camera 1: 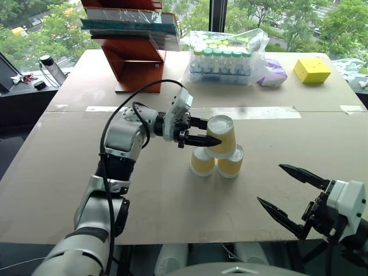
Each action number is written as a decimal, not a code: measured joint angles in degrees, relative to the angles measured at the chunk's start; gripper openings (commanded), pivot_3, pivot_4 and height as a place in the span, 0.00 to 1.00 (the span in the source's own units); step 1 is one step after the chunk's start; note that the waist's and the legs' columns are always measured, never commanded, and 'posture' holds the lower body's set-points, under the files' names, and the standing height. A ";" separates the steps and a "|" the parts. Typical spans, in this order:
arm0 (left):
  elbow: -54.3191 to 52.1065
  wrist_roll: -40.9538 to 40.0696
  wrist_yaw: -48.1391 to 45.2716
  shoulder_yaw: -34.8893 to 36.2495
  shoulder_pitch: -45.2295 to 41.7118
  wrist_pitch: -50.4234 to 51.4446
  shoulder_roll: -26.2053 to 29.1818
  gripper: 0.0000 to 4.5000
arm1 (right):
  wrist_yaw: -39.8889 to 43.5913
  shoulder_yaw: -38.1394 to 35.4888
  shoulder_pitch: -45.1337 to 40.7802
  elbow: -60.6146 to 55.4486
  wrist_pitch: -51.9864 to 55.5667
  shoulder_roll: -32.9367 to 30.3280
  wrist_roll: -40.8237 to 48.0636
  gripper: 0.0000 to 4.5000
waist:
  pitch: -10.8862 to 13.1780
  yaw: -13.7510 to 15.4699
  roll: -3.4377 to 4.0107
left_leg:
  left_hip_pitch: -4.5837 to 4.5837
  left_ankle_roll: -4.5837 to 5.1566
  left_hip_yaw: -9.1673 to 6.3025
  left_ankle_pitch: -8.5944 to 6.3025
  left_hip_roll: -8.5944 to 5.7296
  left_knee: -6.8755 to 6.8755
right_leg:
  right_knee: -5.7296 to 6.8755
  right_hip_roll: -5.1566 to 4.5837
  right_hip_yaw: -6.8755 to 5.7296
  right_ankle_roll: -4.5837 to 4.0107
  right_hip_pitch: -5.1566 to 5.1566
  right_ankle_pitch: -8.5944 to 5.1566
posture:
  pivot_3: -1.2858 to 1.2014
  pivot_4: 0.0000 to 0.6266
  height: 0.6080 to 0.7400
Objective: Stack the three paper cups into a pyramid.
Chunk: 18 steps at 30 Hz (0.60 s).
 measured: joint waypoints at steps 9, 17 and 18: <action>-3.08 -2.01 1.27 -0.61 0.96 3.18 2.65 1.00 | 0.80 -0.07 -0.96 0.25 0.47 0.13 0.02 1.00 | 0.00 -0.15 0.00 | 0.01 0.00 -0.03 0.00 0.02 0.00 | 0.00 0.00 0.02 0.00 0.00 0.00 | 0.52 0.24 1.00; -11.45 -12.49 1.44 7.68 7.49 14.65 11.66 1.00 | 3.40 -0.04 -4.25 4.42 0.46 -0.19 0.23 1.00 | 0.02 -0.20 0.06 | 0.06 0.00 -0.24 0.00 0.11 -0.02 | 0.00 0.00 0.04 -0.01 0.00 0.00 | 0.52 0.24 1.00; -11.94 -12.74 1.74 8.29 8.80 14.91 12.59 1.00 | 3.68 -0.45 -4.52 4.95 0.40 -0.17 0.44 1.00 | 0.03 -0.21 0.08 | 0.08 0.00 -0.20 0.00 0.14 -0.02 | 0.01 -0.02 0.08 -0.01 0.01 -0.01 | 0.52 0.24 1.00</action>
